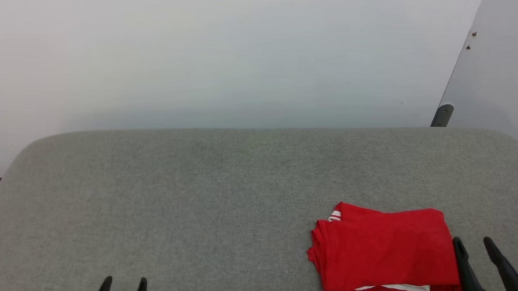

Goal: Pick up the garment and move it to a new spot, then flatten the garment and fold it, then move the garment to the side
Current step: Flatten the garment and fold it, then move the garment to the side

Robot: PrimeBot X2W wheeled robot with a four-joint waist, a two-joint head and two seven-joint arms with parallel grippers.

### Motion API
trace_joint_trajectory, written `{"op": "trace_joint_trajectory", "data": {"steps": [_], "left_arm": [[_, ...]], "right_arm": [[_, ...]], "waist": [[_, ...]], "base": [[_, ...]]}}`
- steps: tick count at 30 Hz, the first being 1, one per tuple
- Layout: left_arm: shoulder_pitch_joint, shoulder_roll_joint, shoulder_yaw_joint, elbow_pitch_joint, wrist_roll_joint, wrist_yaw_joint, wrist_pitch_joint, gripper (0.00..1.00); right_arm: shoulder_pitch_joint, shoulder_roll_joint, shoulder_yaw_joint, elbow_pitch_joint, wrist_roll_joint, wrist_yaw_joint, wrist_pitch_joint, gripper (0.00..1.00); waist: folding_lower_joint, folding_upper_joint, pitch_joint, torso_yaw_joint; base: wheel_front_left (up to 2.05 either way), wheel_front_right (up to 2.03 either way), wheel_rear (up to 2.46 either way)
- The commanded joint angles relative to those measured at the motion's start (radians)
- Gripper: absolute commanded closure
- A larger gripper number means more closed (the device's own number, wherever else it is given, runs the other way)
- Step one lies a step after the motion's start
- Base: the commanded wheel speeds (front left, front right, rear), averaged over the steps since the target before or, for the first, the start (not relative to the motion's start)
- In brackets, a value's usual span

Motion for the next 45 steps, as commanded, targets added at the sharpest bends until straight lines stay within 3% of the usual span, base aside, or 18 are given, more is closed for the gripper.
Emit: {"op": "trace_joint_trajectory", "data": {"steps": [1, 27, 32, 38, 45], "left_arm": [[0.004, -0.004, -0.002, -0.004, -0.001, -0.002, 0.000, 0.00], [-0.033, -0.009, 0.000, -0.001, 0.011, -0.002, -0.001, 0.00], [-0.050, -0.023, -0.005, 0.005, 0.016, -0.002, -0.001, 0.00], [-0.092, -0.031, -0.027, 0.022, 0.008, -0.002, -0.001, 0.00], [-0.164, -0.028, -0.071, 0.045, 0.004, -0.002, -0.001, 0.00]], "right_arm": [[0.019, 0.017, -0.019, -0.025, -0.015, 0.000, 0.016, 0.00], [0.033, 0.083, -0.056, -0.093, -0.061, 0.000, 0.098, 0.00], [-0.050, 0.013, -0.005, -0.050, -0.046, 0.000, 0.270, 0.00], [-0.208, -0.111, 0.107, 0.046, 0.072, -0.001, 0.613, 0.00], [-0.382, -0.159, 0.130, 0.207, 0.173, 0.000, 0.931, 0.00]], "waist": [[0.0000, -0.0001, 0.002, 0.002], [0.0000, -0.0001, 0.020, -0.006], [0.0000, -0.0001, 0.038, -0.021], [0.0000, -0.0001, 0.078, -0.031], [0.0000, -0.0001, 0.146, -0.019]], "base": [[0.00, 0.00, 0.00], [0.00, 0.00, 0.00], [0.00, 0.00, 0.00], [0.00, 0.00, 0.00], [0.00, 0.00, 0.00]]}}
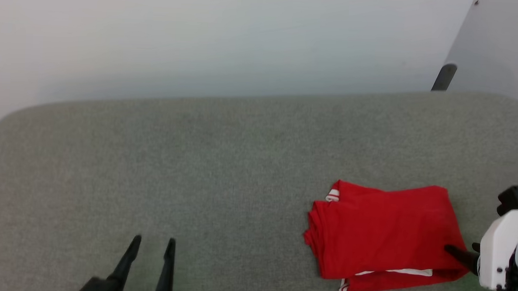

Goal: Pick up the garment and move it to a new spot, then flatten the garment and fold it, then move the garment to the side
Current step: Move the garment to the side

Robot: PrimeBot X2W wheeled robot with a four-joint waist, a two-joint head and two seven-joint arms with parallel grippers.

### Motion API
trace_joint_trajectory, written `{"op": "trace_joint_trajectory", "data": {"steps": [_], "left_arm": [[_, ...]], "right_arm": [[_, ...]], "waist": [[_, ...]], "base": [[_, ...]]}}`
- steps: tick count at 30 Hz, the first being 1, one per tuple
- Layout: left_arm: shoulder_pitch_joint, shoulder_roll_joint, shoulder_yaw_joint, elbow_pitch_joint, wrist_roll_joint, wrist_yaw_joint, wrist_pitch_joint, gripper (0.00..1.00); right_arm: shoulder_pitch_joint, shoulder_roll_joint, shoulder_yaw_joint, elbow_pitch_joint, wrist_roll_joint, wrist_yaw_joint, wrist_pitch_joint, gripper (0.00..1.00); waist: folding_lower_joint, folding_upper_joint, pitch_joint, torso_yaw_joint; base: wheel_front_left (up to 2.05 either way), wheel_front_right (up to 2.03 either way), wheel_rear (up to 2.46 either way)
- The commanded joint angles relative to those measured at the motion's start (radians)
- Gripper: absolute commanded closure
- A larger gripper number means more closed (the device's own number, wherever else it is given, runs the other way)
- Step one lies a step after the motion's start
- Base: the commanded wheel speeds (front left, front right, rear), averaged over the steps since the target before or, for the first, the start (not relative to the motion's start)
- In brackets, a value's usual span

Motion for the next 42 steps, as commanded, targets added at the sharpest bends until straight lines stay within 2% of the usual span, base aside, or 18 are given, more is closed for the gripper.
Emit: {"op": "trace_joint_trajectory", "data": {"steps": [1, 4, 12, 16, 17, 18, 23, 28, 35, 42], "left_arm": [[-0.015, 0.002, -0.003, 0.002, -0.003, -0.002, 0.000, 0.00], [-0.047, 0.011, -0.024, 0.012, -0.004, -0.002, 0.000, 0.00], [-0.117, 0.017, -0.050, 0.025, -0.012, -0.002, 0.000, 0.00], [-0.131, 0.021, -0.057, 0.034, -0.014, -0.002, 0.000, 0.00], [-0.133, 0.022, -0.059, 0.038, -0.014, -0.002, 0.000, 0.00], [-0.134, 0.023, -0.061, 0.041, -0.014, -0.002, 0.000, 0.00], [-0.149, 0.035, -0.091, 0.021, -0.016, -0.002, 0.000, 0.00], [-0.177, 0.055, -0.143, -0.019, -0.031, -0.002, 0.000, 0.00], [-0.259, 0.109, -0.202, -0.058, -0.056, -0.002, 0.000, 0.00], [-0.400, 0.198, -0.287, -0.085, -0.027, -0.002, 0.000, 0.00]], "right_arm": [[-0.018, 0.004, 0.005, 0.010, 0.009, -0.001, 0.018, 0.00], [-0.071, 0.005, 0.004, 0.053, 0.022, -0.001, 0.071, 0.00], [-0.155, 0.046, 0.012, 0.205, -0.062, -0.001, 0.021, 0.00], [-0.154, 0.083, 0.041, 0.250, -0.051, -0.001, -0.002, 0.00], [-0.153, 0.089, 0.047, 0.253, -0.047, -0.001, -0.014, 0.63], [-0.156, 0.091, 0.052, 0.254, -0.042, -0.001, -0.028, 1.00], [-0.168, 0.070, 0.048, 0.259, -0.021, -0.001, -0.115, 1.00], [-0.186, 0.035, 0.022, 0.243, 0.005, -0.001, -0.196, 1.00], [-0.209, -0.031, -0.043, 0.251, 0.033, -0.001, -0.302, 1.00], [-0.271, -0.097, -0.094, 0.310, 0.000, -0.001, -0.401, 1.00]], "waist": [[0.0000, 0.0000, 0.036, 0.010], [0.0000, 0.0000, 0.071, 0.018], [0.0000, 0.0000, 0.142, 0.033], [0.0000, 0.0000, 0.153, 0.031], [0.0000, 0.0000, 0.153, 0.029], [0.0000, 0.0000, 0.154, 0.027], [0.0000, 0.0000, 0.152, 0.002], [0.0000, 0.0000, 0.166, -0.053], [0.0000, 0.0000, 0.217, -0.158], [0.0000, 0.0000, 0.295, -0.240]], "base": [[0.00, 0.00, 0.00], [0.00, 0.00, 0.00], [0.00, 0.00, 0.00], [0.00, 0.00, 0.00], [0.00, 0.00, 0.00], [0.00, 0.00, 0.00], [0.00, 0.00, 0.00], [0.00, 0.00, 0.00], [0.00, 0.00, 0.00], [0.00, 0.00, 0.00]]}}
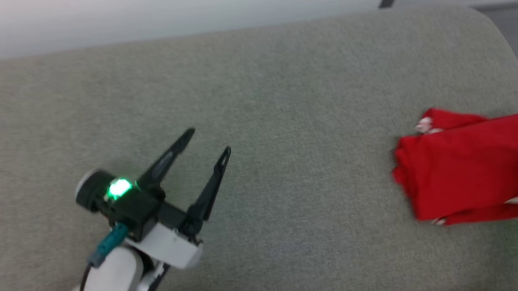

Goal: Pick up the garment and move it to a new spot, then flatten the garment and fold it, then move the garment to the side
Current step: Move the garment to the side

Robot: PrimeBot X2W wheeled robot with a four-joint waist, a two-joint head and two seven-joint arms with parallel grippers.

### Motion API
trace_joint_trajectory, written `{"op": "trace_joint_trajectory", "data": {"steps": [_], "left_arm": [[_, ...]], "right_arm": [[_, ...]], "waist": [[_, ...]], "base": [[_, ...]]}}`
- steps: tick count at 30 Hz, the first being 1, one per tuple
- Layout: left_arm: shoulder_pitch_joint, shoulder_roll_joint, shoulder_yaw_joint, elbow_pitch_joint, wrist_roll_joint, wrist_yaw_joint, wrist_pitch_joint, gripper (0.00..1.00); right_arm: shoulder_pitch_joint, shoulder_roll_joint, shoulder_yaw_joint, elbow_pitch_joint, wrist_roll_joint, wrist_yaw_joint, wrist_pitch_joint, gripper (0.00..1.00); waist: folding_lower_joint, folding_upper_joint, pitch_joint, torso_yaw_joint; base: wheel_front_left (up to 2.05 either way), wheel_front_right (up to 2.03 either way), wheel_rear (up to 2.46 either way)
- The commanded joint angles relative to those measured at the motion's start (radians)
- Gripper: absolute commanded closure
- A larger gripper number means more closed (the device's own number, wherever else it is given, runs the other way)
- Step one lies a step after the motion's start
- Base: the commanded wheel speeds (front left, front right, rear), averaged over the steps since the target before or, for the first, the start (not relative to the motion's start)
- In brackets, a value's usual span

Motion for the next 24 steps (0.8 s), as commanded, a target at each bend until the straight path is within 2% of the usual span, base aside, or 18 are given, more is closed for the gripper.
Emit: {"op": "trace_joint_trajectory", "data": {"steps": [1, 6, 14, 24], "left_arm": [[-0.054, 0.027, -0.015, -0.003, 0.008, -0.002, 0.000, 0.00], [-0.161, 0.070, -0.055, -0.010, 0.013, -0.002, 0.000, 0.00], [-0.263, 0.104, -0.088, -0.028, 0.020, -0.002, 0.000, 0.00], [-0.315, 0.138, -0.112, -0.062, 0.022, -0.002, 0.000, 0.00]], "right_arm": [[-0.049, -0.012, -0.020, 0.028, -0.026, -0.001, -0.041, 1.00], [-0.149, -0.005, -0.037, 0.110, -0.072, -0.001, -0.112, 1.00], [-0.296, -0.019, -0.039, 0.258, -0.164, -0.001, -0.217, 1.00], [-0.442, 0.027, -0.063, 0.492, -0.228, -0.001, -0.350, 1.00]], "waist": [[0.0000, 0.0000, 0.084, -0.073], [0.0000, 0.0000, 0.160, -0.098], [0.0000, 0.0000, 0.237, -0.093], [0.0000, 0.0000, 0.286, -0.079]], "base": [[0.00, 0.00, 0.00], [0.00, 0.00, 0.00], [0.00, 0.00, 0.00], [0.00, 0.00, 0.00]]}}
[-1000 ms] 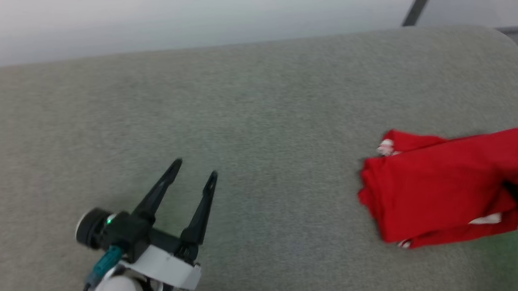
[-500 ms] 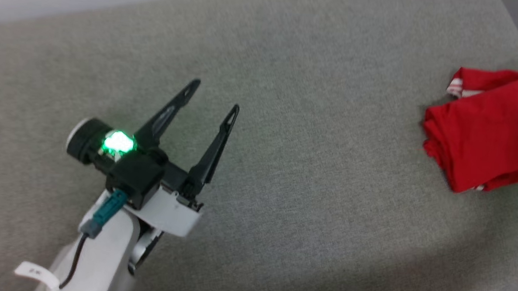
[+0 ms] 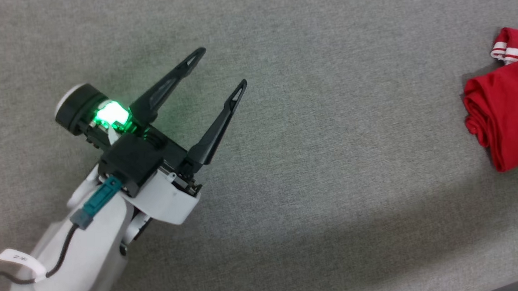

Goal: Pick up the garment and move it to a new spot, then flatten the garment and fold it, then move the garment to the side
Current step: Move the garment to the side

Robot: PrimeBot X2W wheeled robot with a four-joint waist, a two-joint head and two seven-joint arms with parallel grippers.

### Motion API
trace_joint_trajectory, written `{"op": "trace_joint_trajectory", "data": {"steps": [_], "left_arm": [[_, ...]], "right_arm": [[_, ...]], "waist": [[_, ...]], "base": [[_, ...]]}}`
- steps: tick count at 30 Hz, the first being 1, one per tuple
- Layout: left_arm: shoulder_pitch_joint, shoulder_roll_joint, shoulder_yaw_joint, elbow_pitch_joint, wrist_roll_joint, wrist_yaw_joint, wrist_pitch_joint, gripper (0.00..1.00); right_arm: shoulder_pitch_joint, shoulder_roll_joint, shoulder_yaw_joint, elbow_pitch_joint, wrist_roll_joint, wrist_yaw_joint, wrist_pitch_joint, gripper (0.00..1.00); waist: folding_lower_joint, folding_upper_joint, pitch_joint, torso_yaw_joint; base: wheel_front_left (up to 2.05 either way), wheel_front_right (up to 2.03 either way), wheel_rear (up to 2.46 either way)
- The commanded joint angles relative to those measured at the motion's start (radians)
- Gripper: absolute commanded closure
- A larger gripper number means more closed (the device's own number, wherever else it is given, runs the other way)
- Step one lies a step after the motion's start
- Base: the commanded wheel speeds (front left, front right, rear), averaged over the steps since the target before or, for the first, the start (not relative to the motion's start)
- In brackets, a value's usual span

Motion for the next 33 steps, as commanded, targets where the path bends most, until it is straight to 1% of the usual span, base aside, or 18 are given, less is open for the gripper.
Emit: {"op": "trace_joint_trajectory", "data": {"steps": [1, 5, 6, 7, 8, 9, 10, 17, 22, 27, 30, 33], "left_arm": [[-0.016, 0.006, -0.002, -0.004, 0.005, -0.002, 0.000, 0.00], [-0.017, 0.013, 0.002, -0.006, 0.008, -0.002, 0.000, 0.00], [-0.015, 0.013, 0.004, -0.004, 0.007, -0.002, 0.000, 0.00], [-0.012, 0.013, 0.004, -0.001, 0.006, -0.002, 0.000, 0.00], [-0.010, 0.012, 0.003, 0.000, 0.004, -0.002, 0.000, 0.00], [-0.007, 0.011, 0.004, 0.003, 0.002, -0.002, 0.000, 0.00], [0.000, 0.009, 0.006, 0.009, 0.000, -0.002, 0.000, 0.00], [0.056, -0.040, 0.026, 0.044, -0.014, -0.002, 0.000, 0.00], [0.130, -0.093, 0.055, 0.082, -0.029, -0.002, 0.000, 0.00], [0.235, -0.146, 0.108, 0.136, -0.036, -0.001, 0.000, 0.00], [0.294, -0.178, 0.136, 0.170, -0.039, -0.001, 0.000, 0.00], [0.356, -0.196, 0.174, 0.201, -0.044, -0.001, 0.000, 0.00]], "right_arm": [[-0.022, 0.010, 0.003, 0.020, -0.013, -0.001, -0.024, 1.00], [-0.050, 0.021, 0.008, 0.084, -0.041, -0.001, -0.077, 1.00], [-0.058, 0.023, 0.007, 0.095, -0.044, -0.001, -0.085, 0.96], [-0.061, 0.023, 0.009, 0.104, -0.048, -0.001, -0.089, 0.70], [-0.065, 0.024, 0.012, 0.113, -0.050, -0.001, -0.093, 0.62], [-0.066, 0.025, 0.014, 0.119, -0.047, -0.001, -0.097, 0.62], [-0.066, 0.024, 0.016, 0.125, -0.048, -0.001, -0.097, 0.00], [-0.036, 0.021, 0.062, 0.135, -0.065, -0.001, -0.114, 0.00], [0.022, 0.050, 0.141, 0.084, -0.060, -0.001, -0.129, 0.00], [0.119, 0.083, 0.215, 0.007, 0.004, -0.001, -0.146, 0.00], [0.190, 0.091, 0.253, -0.038, 0.041, -0.001, -0.173, 0.00], [0.255, 0.106, 0.291, -0.084, 0.075, -0.001, -0.205, 0.00]], "waist": [[0.0000, 0.0000, 0.016, 0.007], [0.0000, 0.0000, 0.029, 0.007], [0.0000, 0.0000, 0.030, 0.007], [0.0000, 0.0000, 0.030, 0.008], [0.0000, 0.0000, 0.029, 0.008], [0.0000, 0.0000, 0.024, 0.008], [0.0000, 0.0000, 0.018, 0.009], [0.0000, 0.0000, -0.069, 0.024], [0.0000, 0.0000, -0.170, 0.060], [0.0000, 0.0000, -0.279, 0.112], [0.0000, 0.0000, -0.340, 0.149], [0.0000, 0.0000, -0.396, 0.179]], "base": [[0.00, 0.00, 0.00], [0.00, 0.00, 0.00], [0.00, 0.00, 0.00], [0.00, 0.00, 0.00], [0.00, 0.00, 0.00], [0.00, 0.00, 0.00], [0.00, 0.00, 0.00], [0.00, 0.00, 0.00], [0.00, 0.00, 0.00], [0.00, 0.00, 0.00], [0.00, 0.00, 0.00], [0.00, 0.00, 0.00]]}}
